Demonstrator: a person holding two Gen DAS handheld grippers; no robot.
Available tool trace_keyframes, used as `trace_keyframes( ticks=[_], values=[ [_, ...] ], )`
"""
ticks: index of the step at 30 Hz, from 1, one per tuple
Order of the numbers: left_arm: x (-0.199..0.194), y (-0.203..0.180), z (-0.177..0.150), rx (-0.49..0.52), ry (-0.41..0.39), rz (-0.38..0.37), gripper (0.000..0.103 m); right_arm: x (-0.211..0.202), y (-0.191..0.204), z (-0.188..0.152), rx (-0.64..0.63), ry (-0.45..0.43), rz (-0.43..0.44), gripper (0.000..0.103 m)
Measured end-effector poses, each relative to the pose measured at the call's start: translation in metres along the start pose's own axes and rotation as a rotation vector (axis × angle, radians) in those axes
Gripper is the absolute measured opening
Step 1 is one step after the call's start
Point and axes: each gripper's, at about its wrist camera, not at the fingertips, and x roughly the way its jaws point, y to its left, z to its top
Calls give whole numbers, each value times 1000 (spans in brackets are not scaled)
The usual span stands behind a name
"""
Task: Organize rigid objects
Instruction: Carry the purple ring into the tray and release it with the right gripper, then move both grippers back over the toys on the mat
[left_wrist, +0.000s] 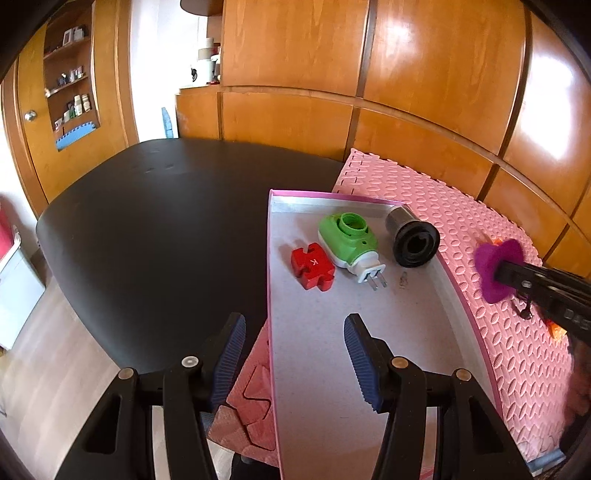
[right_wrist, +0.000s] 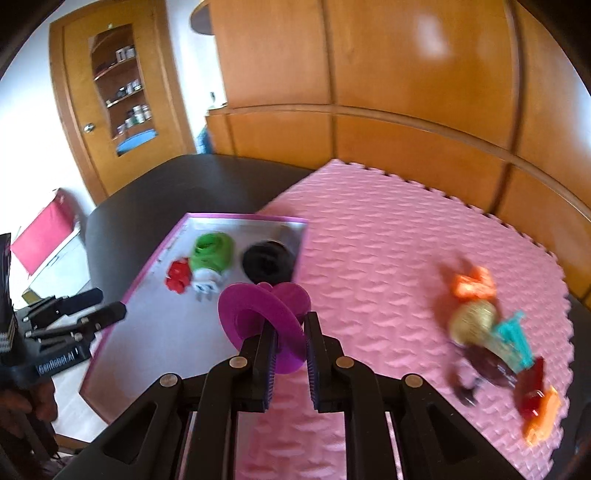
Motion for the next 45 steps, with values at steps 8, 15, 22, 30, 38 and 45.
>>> trace_keyframes(
  ticks=[8, 15, 22, 30, 38, 45],
  values=[
    [3, 7, 0, -15, 12, 4, 57, 70, 30, 11, -81, 117, -27, 15],
    [3, 8, 0, -10, 13, 3, 57, 81, 23, 5, -46, 140, -53, 35],
    [-3, 4, 1, 1, -3, 3, 59, 57, 25, -3, -37, 110, -23, 44],
    [-11, -4, 2, 22, -23, 4, 60, 23, 12, -6, 16, 60, 8, 61],
    [-16, -14, 2, 50, -32, -3, 65, -13, -20, -11, 70, 13, -29, 61],
    [-18, -29, 2, 92, -33, -11, 67, -42, -67, -22, 127, -12, -120, 61]
  ],
)
